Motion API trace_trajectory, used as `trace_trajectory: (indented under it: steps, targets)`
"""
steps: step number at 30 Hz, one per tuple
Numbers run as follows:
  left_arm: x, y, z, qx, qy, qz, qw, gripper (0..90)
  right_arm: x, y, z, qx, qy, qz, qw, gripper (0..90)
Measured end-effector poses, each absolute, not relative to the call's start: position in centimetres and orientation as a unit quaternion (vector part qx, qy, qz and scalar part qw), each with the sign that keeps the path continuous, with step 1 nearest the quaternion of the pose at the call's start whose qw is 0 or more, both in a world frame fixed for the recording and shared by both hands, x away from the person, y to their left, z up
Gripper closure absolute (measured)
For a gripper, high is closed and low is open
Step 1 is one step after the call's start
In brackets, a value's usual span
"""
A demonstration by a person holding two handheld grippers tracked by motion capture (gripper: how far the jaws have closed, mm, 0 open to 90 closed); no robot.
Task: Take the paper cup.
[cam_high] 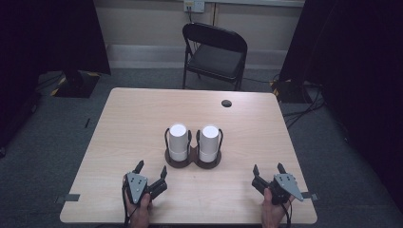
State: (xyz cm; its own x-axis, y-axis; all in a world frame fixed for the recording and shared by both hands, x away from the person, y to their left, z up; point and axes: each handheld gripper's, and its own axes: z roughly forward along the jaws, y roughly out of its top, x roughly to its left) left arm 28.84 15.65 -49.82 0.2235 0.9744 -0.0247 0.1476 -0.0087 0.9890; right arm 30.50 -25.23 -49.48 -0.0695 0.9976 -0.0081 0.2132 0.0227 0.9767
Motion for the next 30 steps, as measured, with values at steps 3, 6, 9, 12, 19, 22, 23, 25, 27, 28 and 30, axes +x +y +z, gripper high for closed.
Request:
trace_trajectory:
  steps: [3, 6, 9, 12, 19, 22, 23, 25, 27, 28, 30]
  targets:
    - [28.87, 15.63, -49.81, 0.587, 0.478, 0.4, 0.516, 18.0, 30.59, -25.06, -49.46, 0.528, 0.578, 0.448, 0.432, 12.7]
    - [28.87, 15.63, -49.81, 0.588, 0.478, 0.399, 0.517, 18.0, 30.71, -24.85, -49.44, 0.526, 0.585, 0.44, 0.433, 13.1]
    - [28.87, 15.64, -49.81, 0.588, 0.478, 0.399, 0.517, 18.0, 30.76, -24.85, -49.43, 0.528, 0.585, 0.438, 0.432, 13.9]
    - [28.83, 15.65, -49.81, 0.588, 0.477, 0.4, 0.517, 18.0, 30.68, -24.92, -49.42, 0.528, 0.585, 0.442, 0.428, 17.0]
    - [28.87, 15.67, -49.8, 0.587, 0.479, 0.399, 0.517, 18.0, 31.0, -24.6, -49.38, 0.529, 0.597, 0.428, 0.425, 18.6]
    - [28.83, 15.63, -49.81, 0.587, 0.478, 0.401, 0.517, 18.0, 31.05, -24.51, -49.37, 0.526, 0.602, 0.428, 0.421, 18.6]
    - [28.83, 15.63, -49.81, 0.587, 0.478, 0.4, 0.517, 18.0, 31.08, -24.53, -49.36, 0.526, 0.604, 0.43, 0.417, 19.6]
    - [28.86, 15.66, -49.8, 0.587, 0.478, 0.399, 0.517, 18.0, 31.14, -24.53, -49.3, 0.525, 0.607, 0.431, 0.412, 19.9]
    - [28.85, 15.68, -49.8, 0.586, 0.479, 0.4, 0.517, 18.0, 31.2, -24.48, -49.23, 0.521, 0.613, 0.434, 0.406, 21.3]
    - [28.85, 15.68, -49.8, 0.586, 0.479, 0.4, 0.517, 18.0, 31.23, -24.41, -49.21, 0.52, 0.615, 0.435, 0.403, 22.0]
    - [28.84, 15.68, -49.8, 0.586, 0.479, 0.4, 0.517, 18.0, 31.27, -24.33, -49.16, 0.518, 0.618, 0.437, 0.398, 22.5]
